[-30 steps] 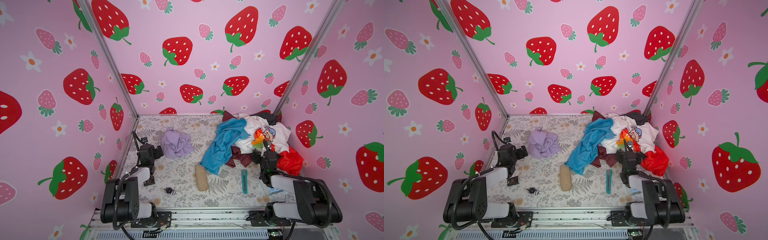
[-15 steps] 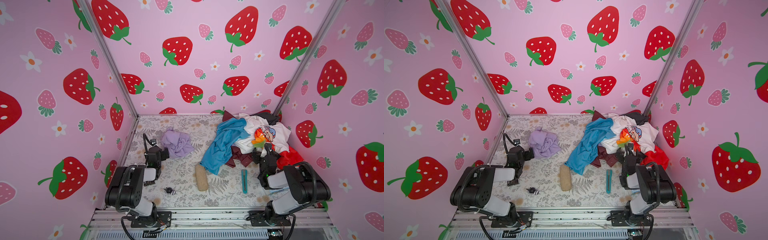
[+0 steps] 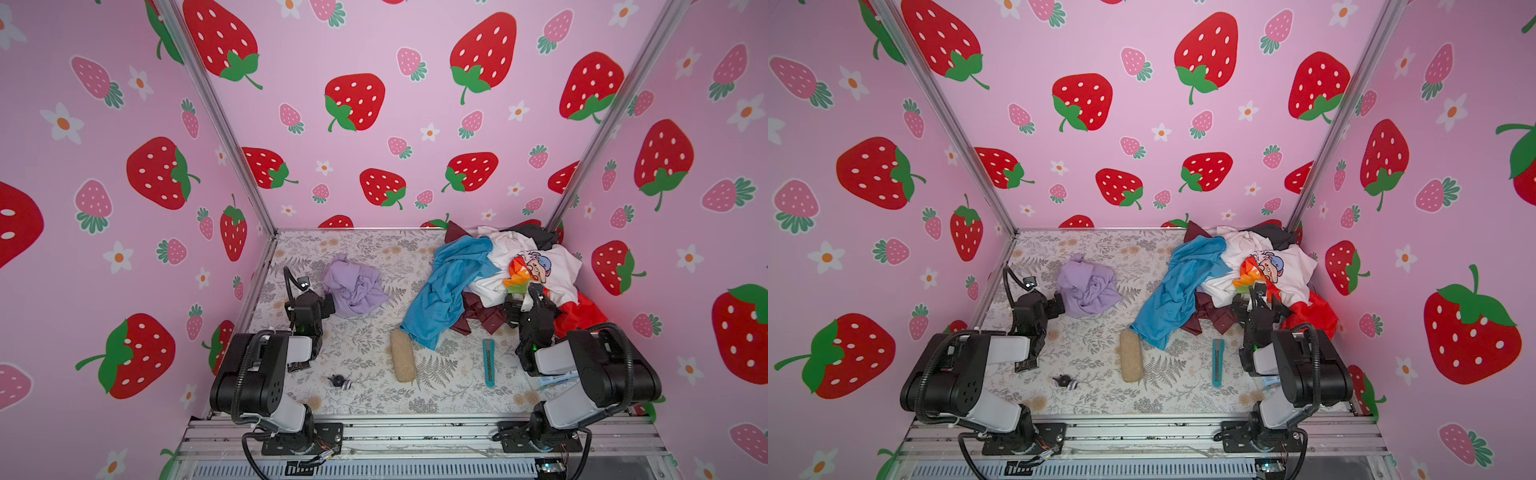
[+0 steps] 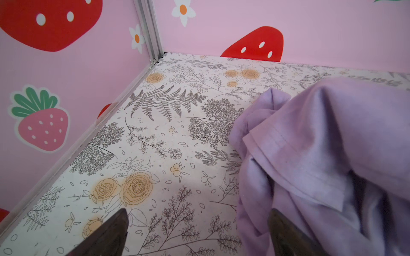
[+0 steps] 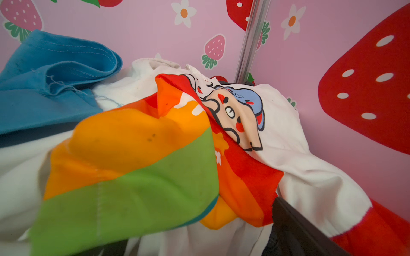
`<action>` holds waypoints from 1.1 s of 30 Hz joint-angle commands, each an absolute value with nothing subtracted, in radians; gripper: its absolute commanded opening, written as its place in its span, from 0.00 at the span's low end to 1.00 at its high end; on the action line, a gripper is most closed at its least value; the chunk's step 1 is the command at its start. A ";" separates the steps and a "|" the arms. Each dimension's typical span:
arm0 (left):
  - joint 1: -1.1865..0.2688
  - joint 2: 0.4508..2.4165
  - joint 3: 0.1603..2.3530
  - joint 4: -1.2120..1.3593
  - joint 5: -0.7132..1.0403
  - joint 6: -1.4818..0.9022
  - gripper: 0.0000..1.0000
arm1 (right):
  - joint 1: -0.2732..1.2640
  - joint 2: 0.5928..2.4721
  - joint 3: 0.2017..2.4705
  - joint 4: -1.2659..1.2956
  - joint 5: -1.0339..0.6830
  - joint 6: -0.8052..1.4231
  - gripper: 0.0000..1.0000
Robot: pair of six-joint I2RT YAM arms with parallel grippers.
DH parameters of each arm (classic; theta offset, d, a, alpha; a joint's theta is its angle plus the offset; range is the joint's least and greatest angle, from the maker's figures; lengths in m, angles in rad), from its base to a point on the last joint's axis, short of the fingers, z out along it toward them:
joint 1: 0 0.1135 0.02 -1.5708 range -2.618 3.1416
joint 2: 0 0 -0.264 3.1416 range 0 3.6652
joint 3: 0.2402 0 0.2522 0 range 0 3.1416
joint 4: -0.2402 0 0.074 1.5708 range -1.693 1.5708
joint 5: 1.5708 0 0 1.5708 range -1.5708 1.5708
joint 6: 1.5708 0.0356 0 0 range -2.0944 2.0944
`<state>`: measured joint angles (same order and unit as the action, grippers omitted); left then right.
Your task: Pick out a specific cloth from the pile
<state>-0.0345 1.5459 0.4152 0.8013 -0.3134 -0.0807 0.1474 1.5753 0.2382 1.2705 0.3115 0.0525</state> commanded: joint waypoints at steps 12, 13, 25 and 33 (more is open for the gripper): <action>-0.036 1.544 0.431 0.805 -0.310 -0.090 0.99 | 0.144 1.576 0.253 1.285 0.293 0.035 1.00; -0.035 1.544 0.431 0.805 -0.309 -0.089 0.99 | 0.144 1.575 0.254 1.284 0.294 0.034 1.00; -0.016 1.536 0.380 0.888 -0.240 -0.088 0.99 | 0.144 1.576 0.254 1.285 0.294 0.034 1.00; -0.017 1.547 0.439 0.794 -0.210 -0.071 0.99 | 0.144 1.578 0.258 1.279 0.295 0.034 1.00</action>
